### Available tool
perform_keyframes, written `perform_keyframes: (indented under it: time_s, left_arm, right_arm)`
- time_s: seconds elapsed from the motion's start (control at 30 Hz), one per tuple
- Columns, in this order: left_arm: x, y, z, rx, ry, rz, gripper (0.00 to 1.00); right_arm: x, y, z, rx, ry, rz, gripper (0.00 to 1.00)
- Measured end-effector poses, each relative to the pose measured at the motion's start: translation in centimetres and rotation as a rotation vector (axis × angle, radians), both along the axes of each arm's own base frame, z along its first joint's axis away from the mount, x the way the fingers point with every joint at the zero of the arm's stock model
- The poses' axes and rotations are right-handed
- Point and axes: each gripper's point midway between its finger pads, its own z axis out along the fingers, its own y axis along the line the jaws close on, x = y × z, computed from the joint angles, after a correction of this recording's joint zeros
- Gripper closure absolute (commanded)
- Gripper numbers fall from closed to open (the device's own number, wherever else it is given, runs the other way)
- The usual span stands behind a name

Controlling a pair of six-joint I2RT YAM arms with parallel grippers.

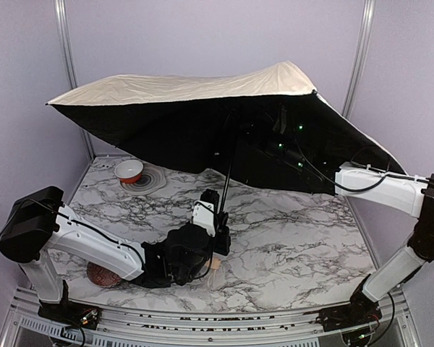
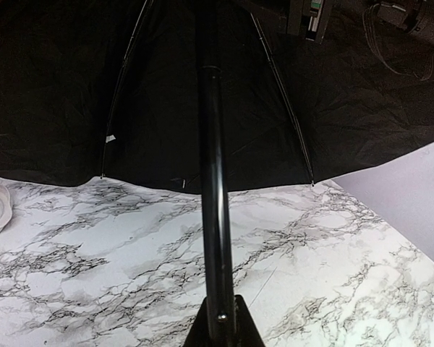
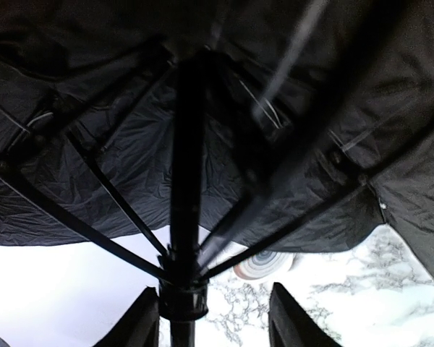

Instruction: Put away the umbrella

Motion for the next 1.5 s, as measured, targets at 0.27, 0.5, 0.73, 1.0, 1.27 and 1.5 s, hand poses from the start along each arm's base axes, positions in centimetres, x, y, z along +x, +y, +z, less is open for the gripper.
perform_keyframes:
  time_s: [0.27,0.5,0.73,1.0,1.27,1.5]
  left_arm:
    - [-0.1,-0.1,0.0,-0.004,0.004,-0.009,1.0]
    - [-0.2,-0.2,-0.3,0.003,0.01,-0.016,1.0]
    - [0.1,0.1,-1.3,-0.007,0.041,-0.034,1.0]
    - [0.0,1.1,-2.9,0.091,0.019,-0.08,1.0]
    - [1.1,1.9,-2.1,0.136,-0.051,-0.105,1.0]
    - [1.4,1.5,-1.6,0.14,-0.079,-0.139,1.0]
  right_arm:
    - [0.5,0.4,0.5,0.006,-0.022,0.0,0.59]
    - [0.8,1.0,0.6,0.007,-0.026,0.018,0.95]
    - [-0.1,1.9,-0.4,-0.068,-0.042,0.058,0.98]
    - [-4.6,3.0,-1.5,-0.147,-0.124,0.118,0.98]
    - [-8.9,4.7,1.3,-0.142,-0.287,0.159,0.97]
    - [-9.9,4.0,0.9,-0.148,-0.326,0.148,0.96]
